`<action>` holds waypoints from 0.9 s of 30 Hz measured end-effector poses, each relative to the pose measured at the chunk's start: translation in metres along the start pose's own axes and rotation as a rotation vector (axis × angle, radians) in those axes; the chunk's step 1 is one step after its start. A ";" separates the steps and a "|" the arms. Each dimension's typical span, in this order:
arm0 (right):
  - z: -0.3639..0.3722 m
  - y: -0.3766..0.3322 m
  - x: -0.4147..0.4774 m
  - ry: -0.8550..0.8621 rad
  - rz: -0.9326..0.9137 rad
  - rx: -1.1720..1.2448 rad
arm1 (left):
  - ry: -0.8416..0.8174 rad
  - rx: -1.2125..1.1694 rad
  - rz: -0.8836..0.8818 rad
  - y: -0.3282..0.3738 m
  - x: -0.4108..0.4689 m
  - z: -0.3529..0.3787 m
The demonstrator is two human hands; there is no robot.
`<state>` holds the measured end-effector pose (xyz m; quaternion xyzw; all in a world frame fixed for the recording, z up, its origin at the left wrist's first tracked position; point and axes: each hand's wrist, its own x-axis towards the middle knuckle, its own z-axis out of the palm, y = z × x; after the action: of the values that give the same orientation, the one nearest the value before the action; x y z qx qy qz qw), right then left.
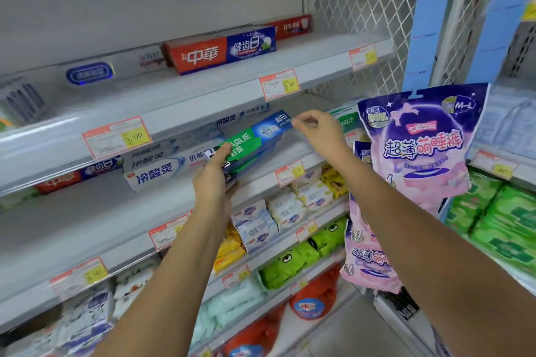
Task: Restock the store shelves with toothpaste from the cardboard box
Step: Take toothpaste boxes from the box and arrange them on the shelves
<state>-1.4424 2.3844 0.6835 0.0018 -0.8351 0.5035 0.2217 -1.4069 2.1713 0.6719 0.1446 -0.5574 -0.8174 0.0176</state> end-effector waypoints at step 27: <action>-0.026 0.100 -0.017 -0.324 -0.184 -0.271 | -0.254 0.864 0.361 -0.022 0.125 0.138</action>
<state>-1.4403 2.4522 0.6034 0.1288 -0.9161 0.3575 0.1280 -1.5590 2.2807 0.6707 -0.0616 -0.8598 -0.5061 0.0294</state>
